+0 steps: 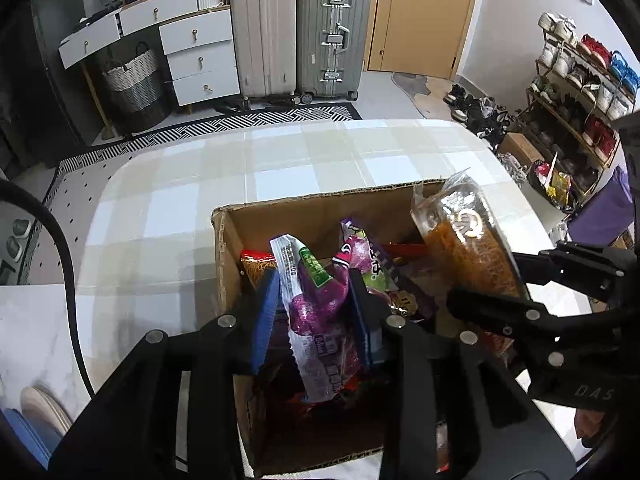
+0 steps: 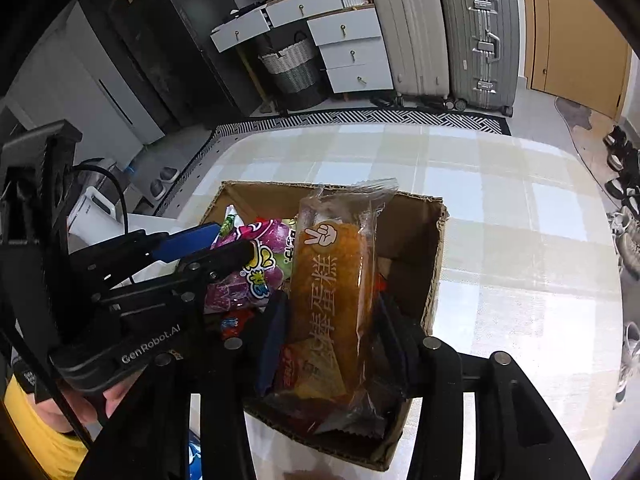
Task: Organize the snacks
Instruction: 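Open both grippers to drop the packets into the box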
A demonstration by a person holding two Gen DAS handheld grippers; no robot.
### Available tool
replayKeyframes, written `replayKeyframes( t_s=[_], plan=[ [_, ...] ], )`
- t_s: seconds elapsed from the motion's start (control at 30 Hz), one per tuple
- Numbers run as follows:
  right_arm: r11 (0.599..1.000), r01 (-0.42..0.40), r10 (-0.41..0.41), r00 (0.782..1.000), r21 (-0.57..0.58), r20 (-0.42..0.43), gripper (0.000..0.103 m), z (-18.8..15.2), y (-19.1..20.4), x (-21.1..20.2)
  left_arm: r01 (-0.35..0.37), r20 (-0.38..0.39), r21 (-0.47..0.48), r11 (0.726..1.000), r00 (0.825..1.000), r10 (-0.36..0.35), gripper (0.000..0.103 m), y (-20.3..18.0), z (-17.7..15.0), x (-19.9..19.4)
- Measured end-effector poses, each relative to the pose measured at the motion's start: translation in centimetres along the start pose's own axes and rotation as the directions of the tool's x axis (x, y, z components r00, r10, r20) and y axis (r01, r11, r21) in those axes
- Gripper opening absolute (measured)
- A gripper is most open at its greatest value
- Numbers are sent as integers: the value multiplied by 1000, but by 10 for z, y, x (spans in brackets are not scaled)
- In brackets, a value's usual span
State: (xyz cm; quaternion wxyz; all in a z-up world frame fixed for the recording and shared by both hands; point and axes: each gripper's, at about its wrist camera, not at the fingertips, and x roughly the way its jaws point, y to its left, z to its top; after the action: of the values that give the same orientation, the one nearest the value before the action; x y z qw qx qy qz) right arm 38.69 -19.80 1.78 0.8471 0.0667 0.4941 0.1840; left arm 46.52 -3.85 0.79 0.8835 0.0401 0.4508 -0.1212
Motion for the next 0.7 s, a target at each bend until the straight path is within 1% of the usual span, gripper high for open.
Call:
replayKeyframes(
  t_s=[0.1, 0.2, 0.27, 0.4, 0.5, 0.6, 0.7],
  plan=[
    [1000, 5, -5, 1000, 6, 4, 47, -3, -2, -3, -4, 17, -7, 1000, 1000, 4, 34, 0, -1, -8],
    [1000, 5, -5, 1000, 12, 7, 47, -6, -5, -5, -2, 27, -10, 1000, 1000, 2, 34, 0, 0, -14],
    [1000, 25, -25, 1000, 14, 12, 46, -8, -5, -8, -8, 40, -8, 1000, 999, 8, 34, 0, 0, -19],
    [1000, 24, -24, 1000, 16, 8, 46, -10, -4, -11, -11, 52, -8, 1000, 999, 11, 34, 0, -1, -28],
    [999, 40, -40, 999, 14, 22, 46, -10, -1, -15, -22, 56, -5, 1000, 998, 22, 34, 0, -2, -32],
    [998, 62, -61, 998, -4, 34, 47, -10, 3, -19, -16, 62, -16, 1000, 998, 17, 34, 0, -3, -36],
    [998, 70, -69, 997, -12, 31, 51, -10, 4, -22, -1, 76, -35, 999, 997, 4, 34, 2, -4, -42]
  ],
)
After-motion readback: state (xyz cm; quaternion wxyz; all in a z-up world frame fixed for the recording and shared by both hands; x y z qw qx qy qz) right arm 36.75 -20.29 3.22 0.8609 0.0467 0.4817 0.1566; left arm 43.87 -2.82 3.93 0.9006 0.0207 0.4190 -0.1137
